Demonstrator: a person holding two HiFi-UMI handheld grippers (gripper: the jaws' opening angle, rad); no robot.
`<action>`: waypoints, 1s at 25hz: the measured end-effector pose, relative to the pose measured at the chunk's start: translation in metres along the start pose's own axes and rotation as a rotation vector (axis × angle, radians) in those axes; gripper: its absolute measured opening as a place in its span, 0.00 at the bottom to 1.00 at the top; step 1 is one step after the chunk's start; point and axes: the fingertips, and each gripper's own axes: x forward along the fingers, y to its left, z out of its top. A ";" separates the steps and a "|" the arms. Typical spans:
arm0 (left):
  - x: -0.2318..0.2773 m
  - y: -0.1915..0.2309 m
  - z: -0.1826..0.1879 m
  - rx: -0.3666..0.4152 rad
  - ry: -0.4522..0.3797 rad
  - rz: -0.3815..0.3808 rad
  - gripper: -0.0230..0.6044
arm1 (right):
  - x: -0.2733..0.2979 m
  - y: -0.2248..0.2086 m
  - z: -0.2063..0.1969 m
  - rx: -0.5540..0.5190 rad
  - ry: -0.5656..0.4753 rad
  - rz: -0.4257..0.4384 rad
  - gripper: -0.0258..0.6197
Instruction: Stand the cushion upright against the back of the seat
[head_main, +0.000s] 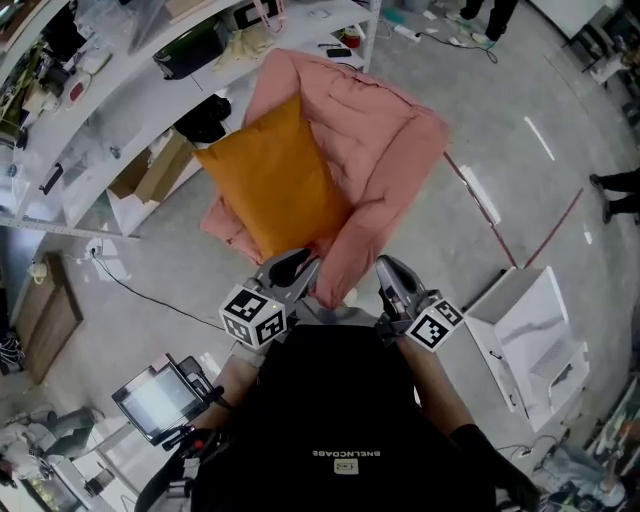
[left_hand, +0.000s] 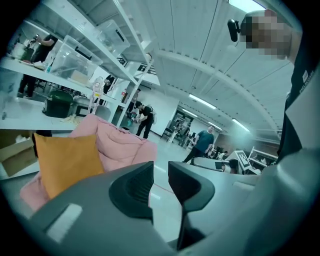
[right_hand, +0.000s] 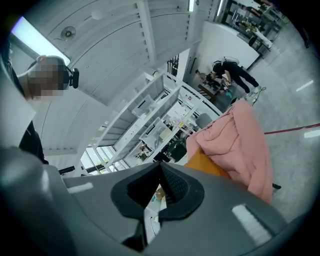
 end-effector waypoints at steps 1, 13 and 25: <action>-0.002 0.007 0.002 -0.003 -0.008 0.014 0.19 | 0.006 -0.001 -0.001 0.001 0.007 0.003 0.04; -0.034 0.092 0.004 -0.029 -0.056 0.215 0.29 | 0.031 0.004 -0.010 -0.010 0.041 -0.016 0.04; -0.050 0.259 0.045 -0.097 -0.056 0.313 0.38 | 0.129 0.006 -0.003 -0.029 0.016 -0.142 0.04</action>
